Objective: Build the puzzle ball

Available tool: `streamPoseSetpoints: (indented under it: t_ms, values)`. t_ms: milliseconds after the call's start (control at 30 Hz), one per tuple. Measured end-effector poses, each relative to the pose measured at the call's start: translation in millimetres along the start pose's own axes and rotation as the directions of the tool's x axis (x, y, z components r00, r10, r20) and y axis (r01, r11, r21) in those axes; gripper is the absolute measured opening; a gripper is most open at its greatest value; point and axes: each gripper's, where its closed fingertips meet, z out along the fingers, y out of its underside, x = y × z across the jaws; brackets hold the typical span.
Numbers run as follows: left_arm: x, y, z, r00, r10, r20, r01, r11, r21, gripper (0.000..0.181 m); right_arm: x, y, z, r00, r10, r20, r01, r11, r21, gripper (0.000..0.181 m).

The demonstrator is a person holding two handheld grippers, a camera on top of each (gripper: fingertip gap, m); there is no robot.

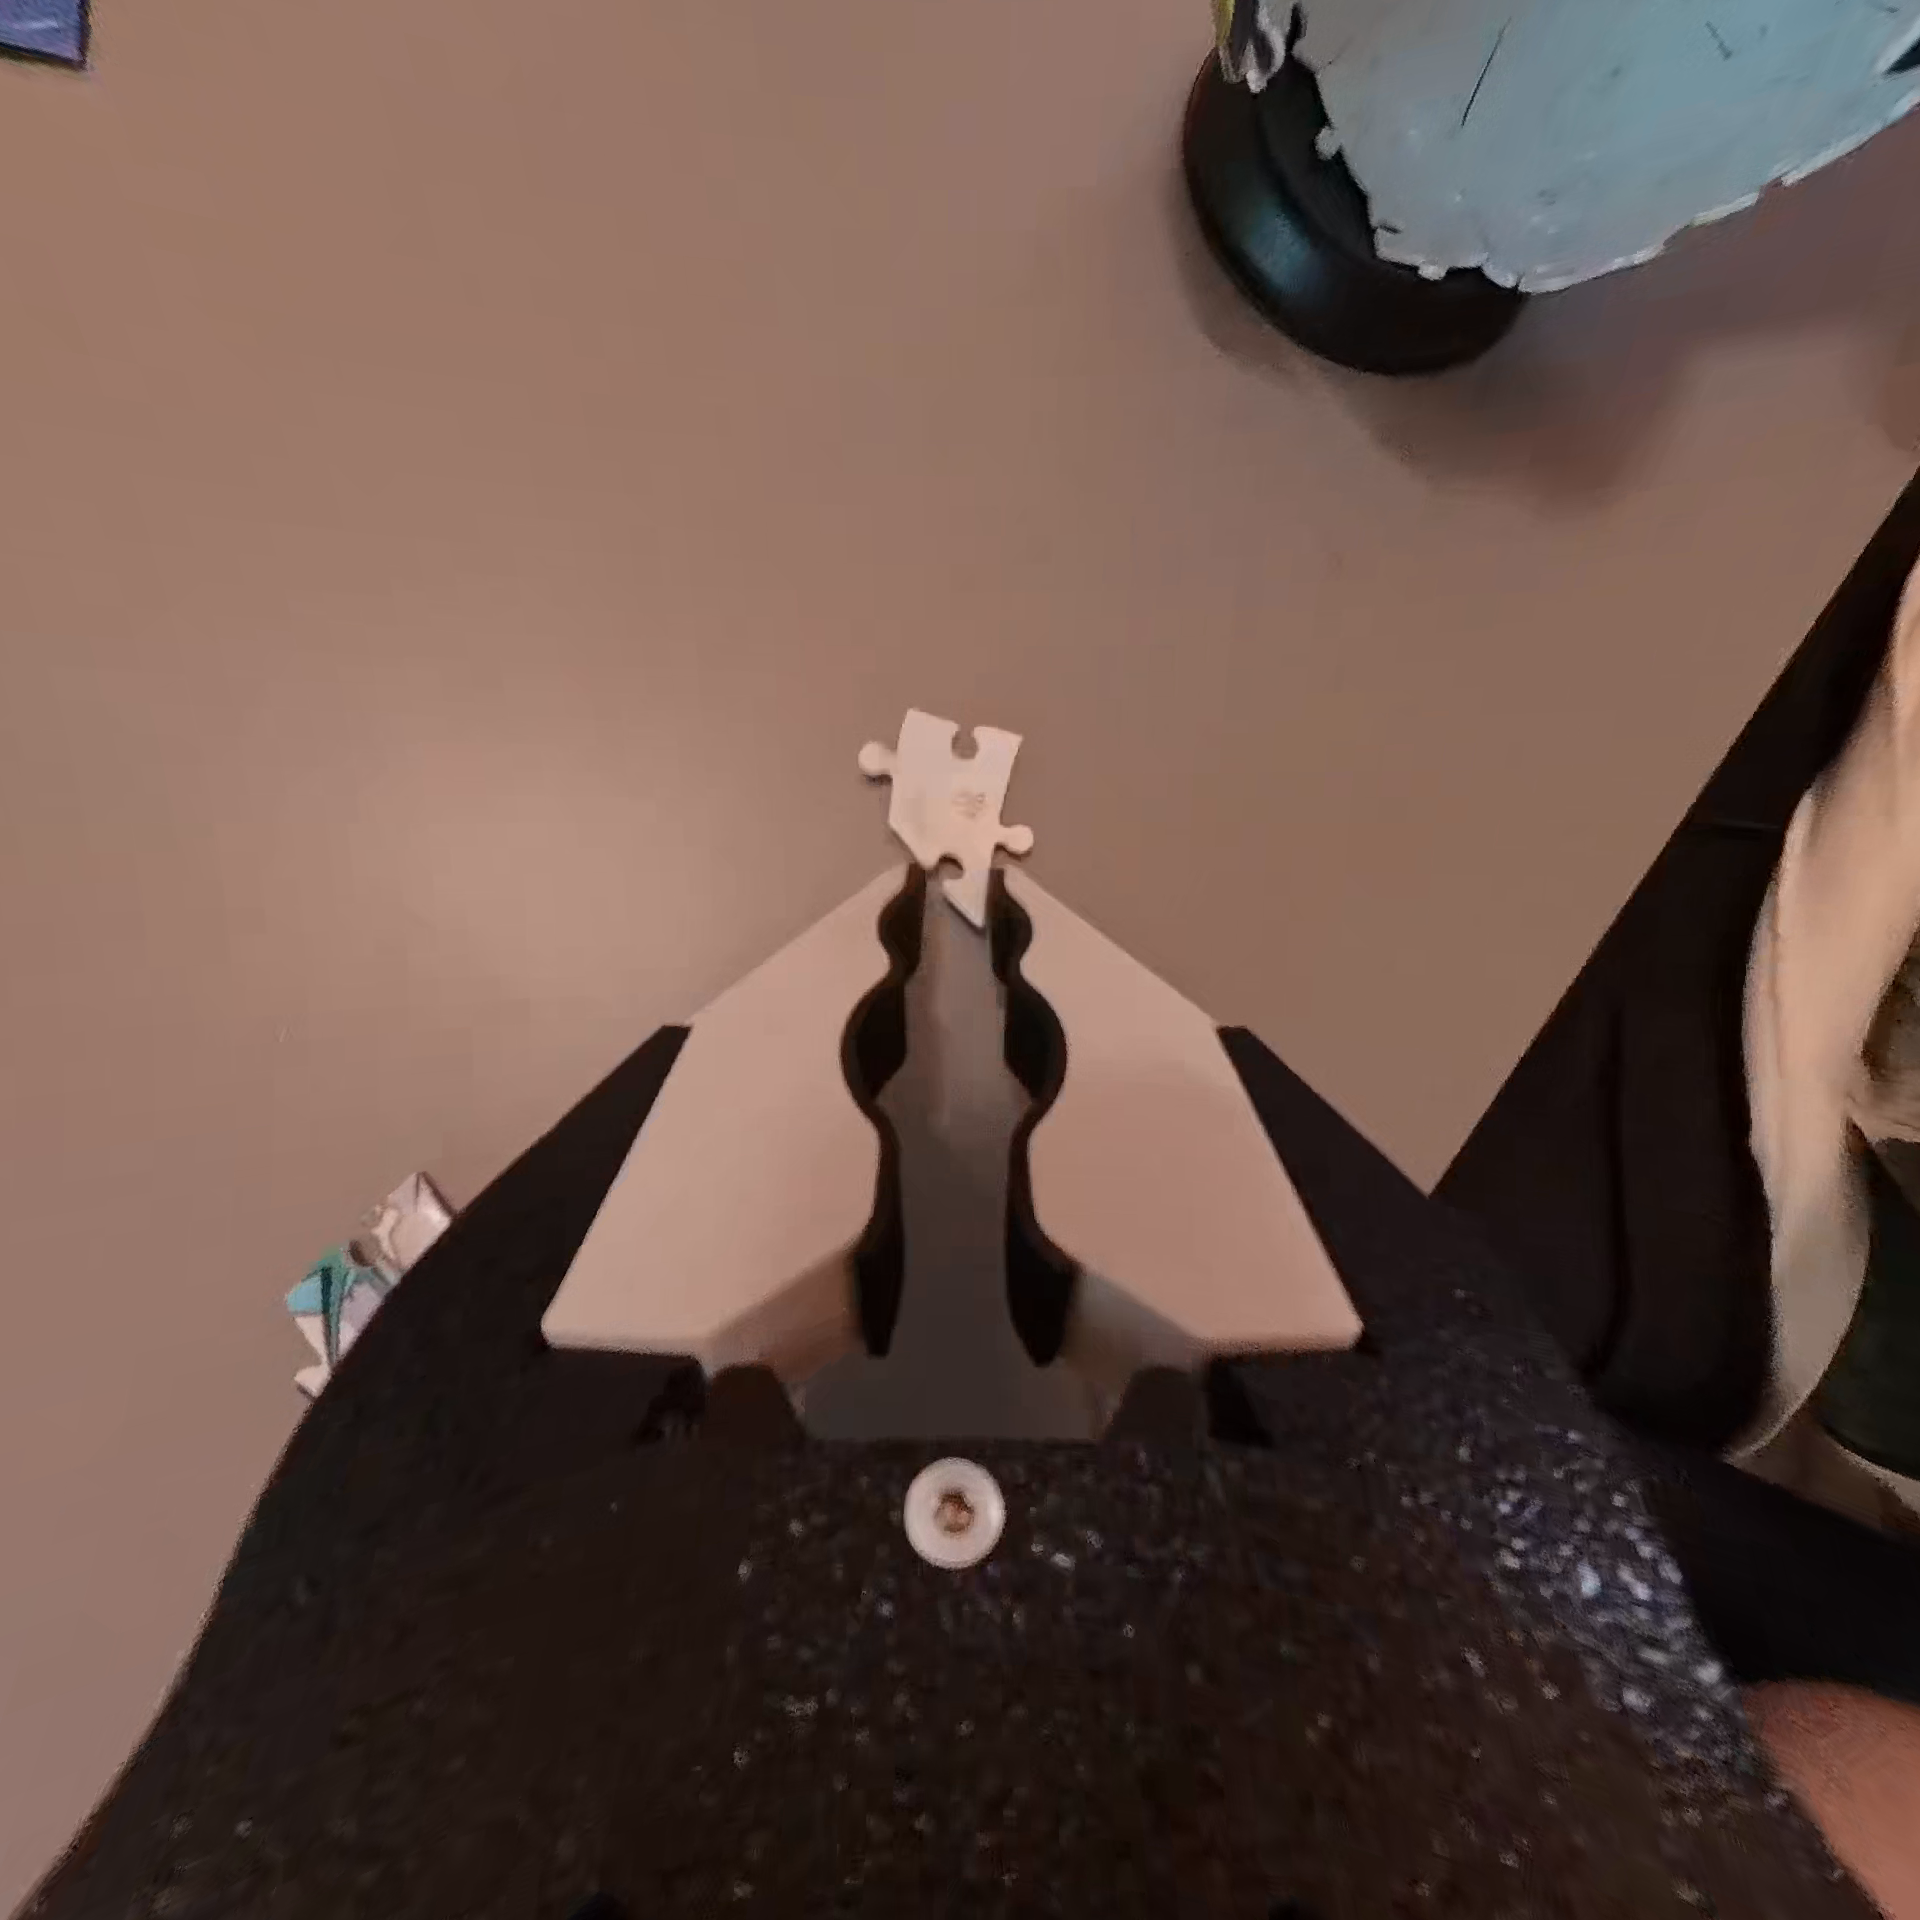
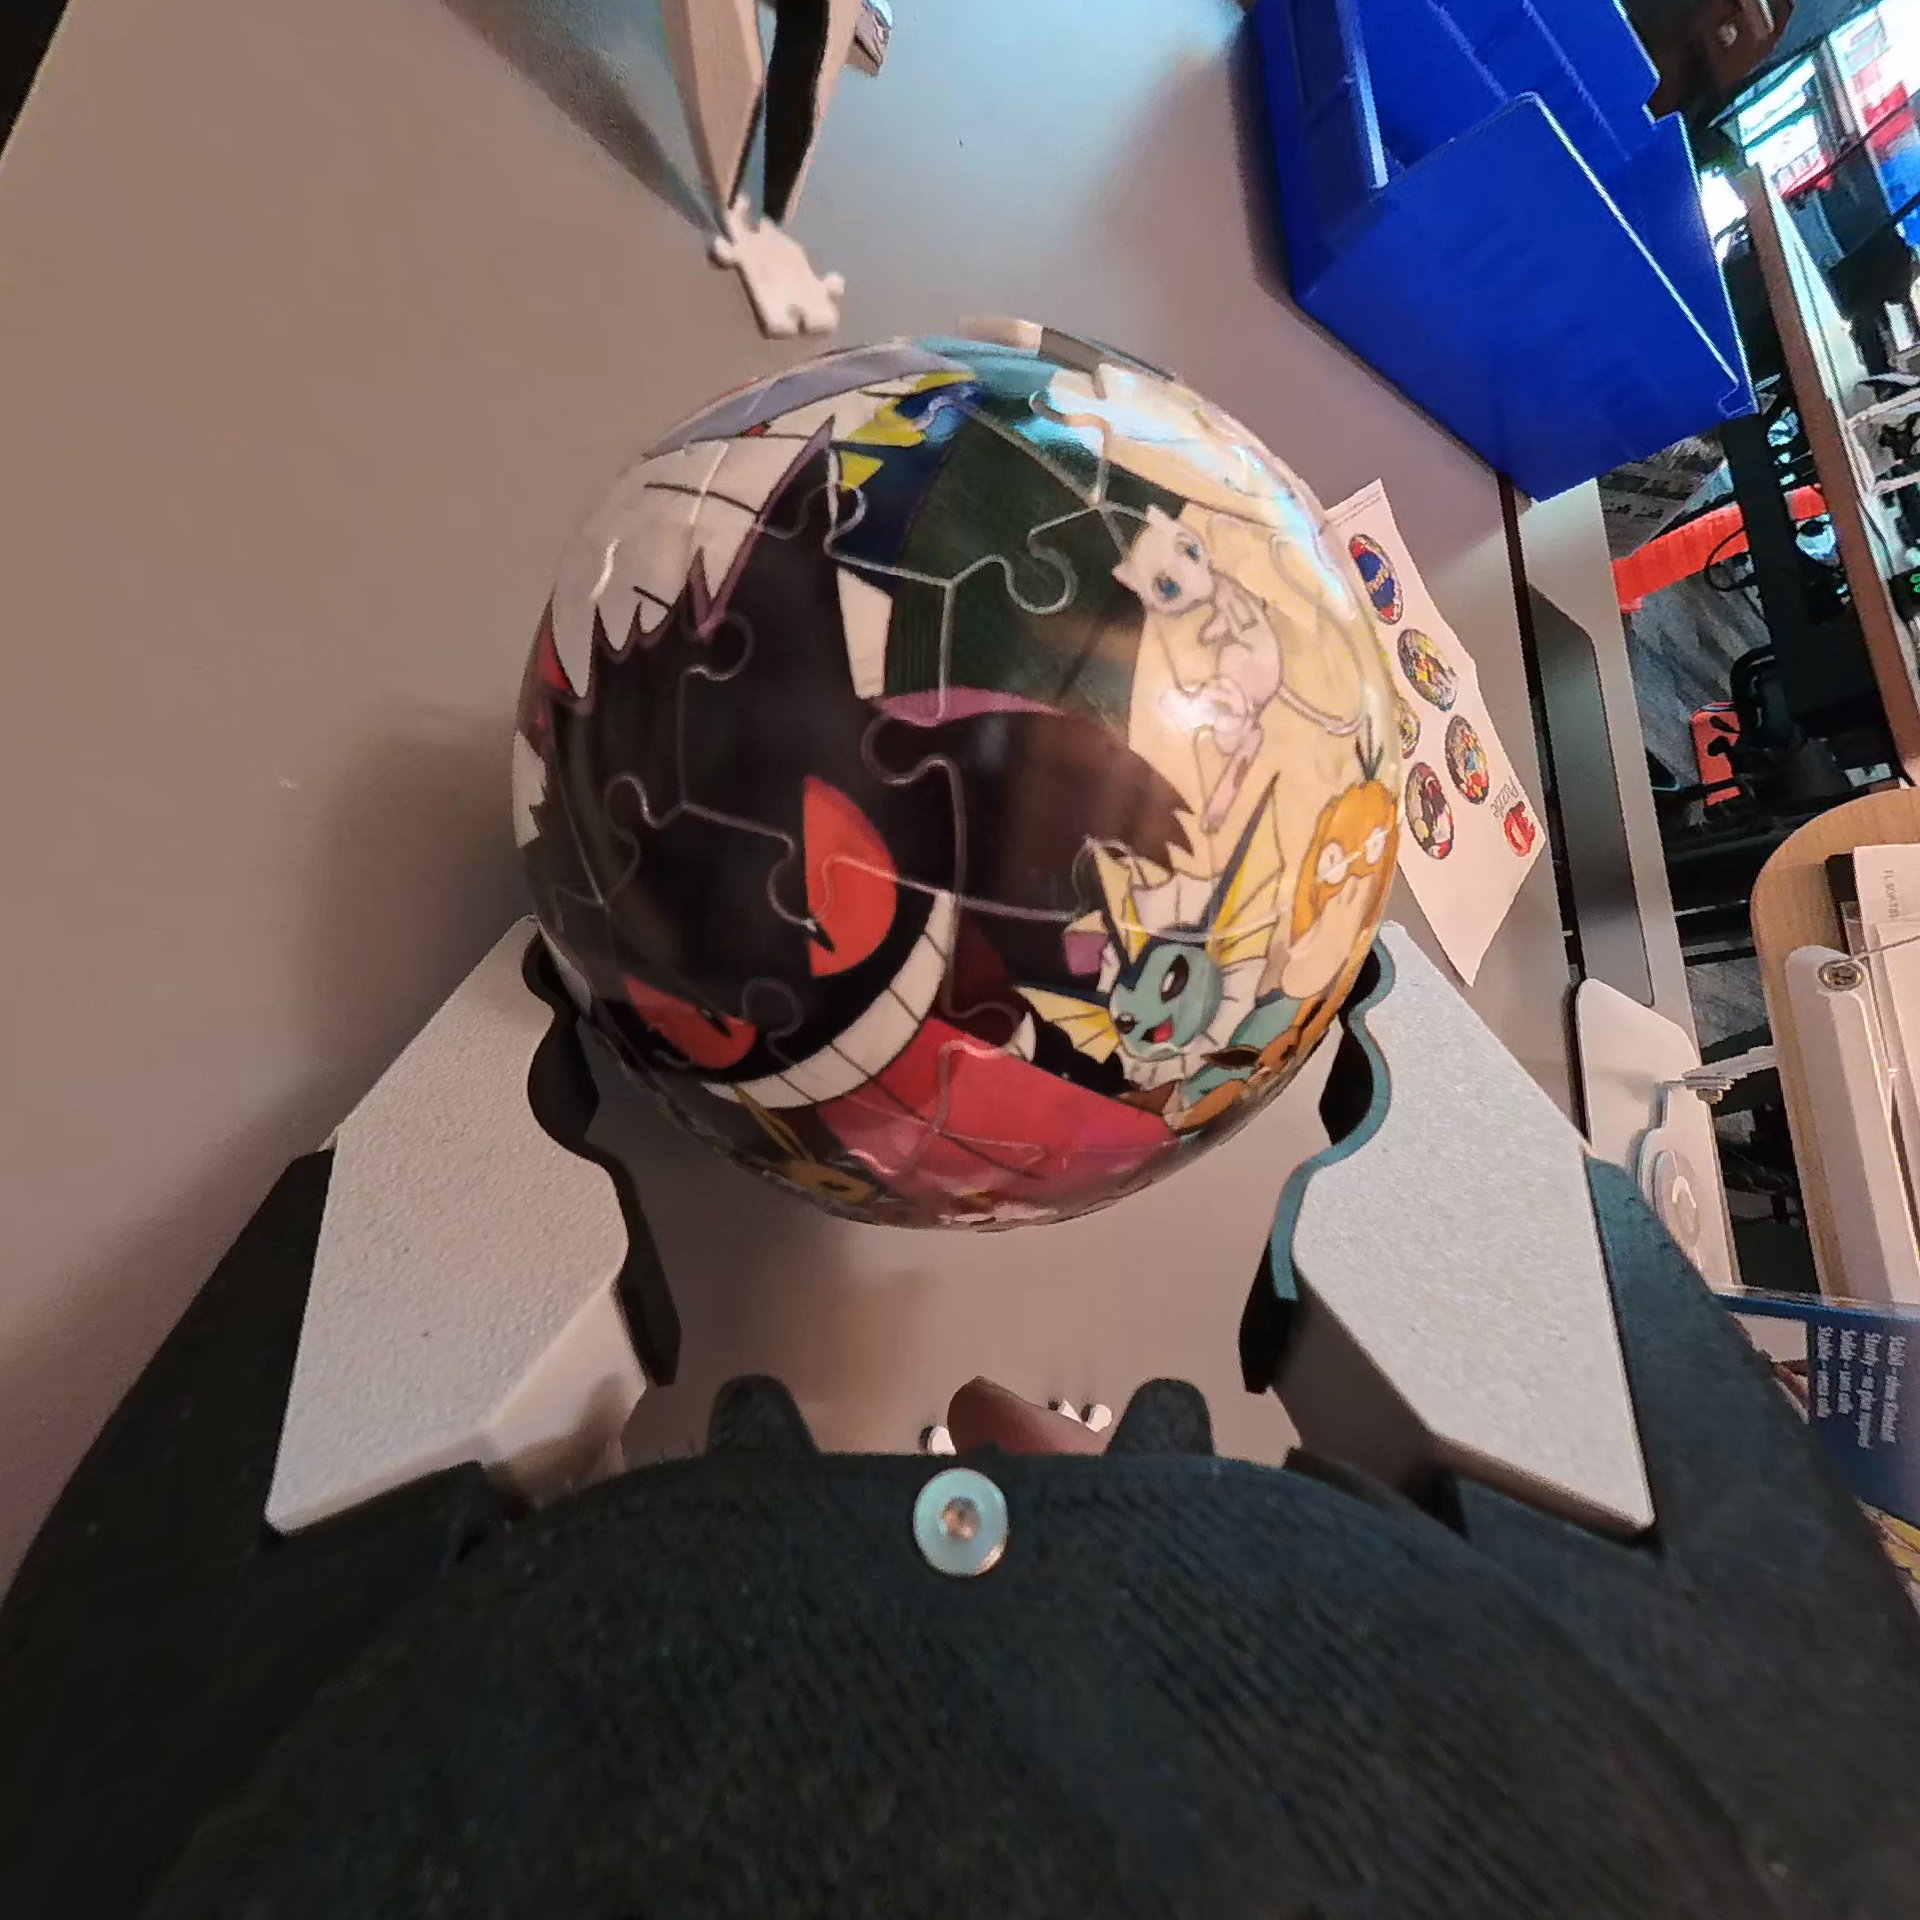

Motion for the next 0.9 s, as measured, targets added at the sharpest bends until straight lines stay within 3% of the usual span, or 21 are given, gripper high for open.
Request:
streamPoseSetpoints:
  t_ms: [333, 467, 567, 667, 900]
  values:
    - [-20, -3, 0, 0.992, 0.022, 0.128, -0.022, 1.000, -0.001, 0.008, 0, 1, 0, 1.000, 0.000, -0.004, 0.000, 1.000, -0.001, 0.143]
    - [-37, -2, -7, 0.976, -0.025, 0.215, 0.023, 1.000, 0.011, 0.025, 0, 1, -1, 1.000, 0.001, -0.003, -0.001, 1.000, -0.003, 0.143]
    - [-29, -10, -12, 0.984, -0.053, 0.170, 0.044, 0.997, 0.060, 0.026, 0, 1, 0, 1.000, 0.001, -0.002, -0.001, 1.000, -0.001, 0.143]
    - [-18, -6, -8, 0.992, -0.042, 0.121, 0.040, 0.999, 0.019, 0.026, 0, 0, 0, 1.000, 0.001, -0.001, -0.001, 1.000, 0.001, 0.143]
    - [-21, -4, -2, 0.984, -0.071, 0.165, 0.077, 0.997, -0.030, 0.034, 0, -1, 1, 1.000, -0.001, 0.000, 0.001, 1.000, 0.001, 0.143]
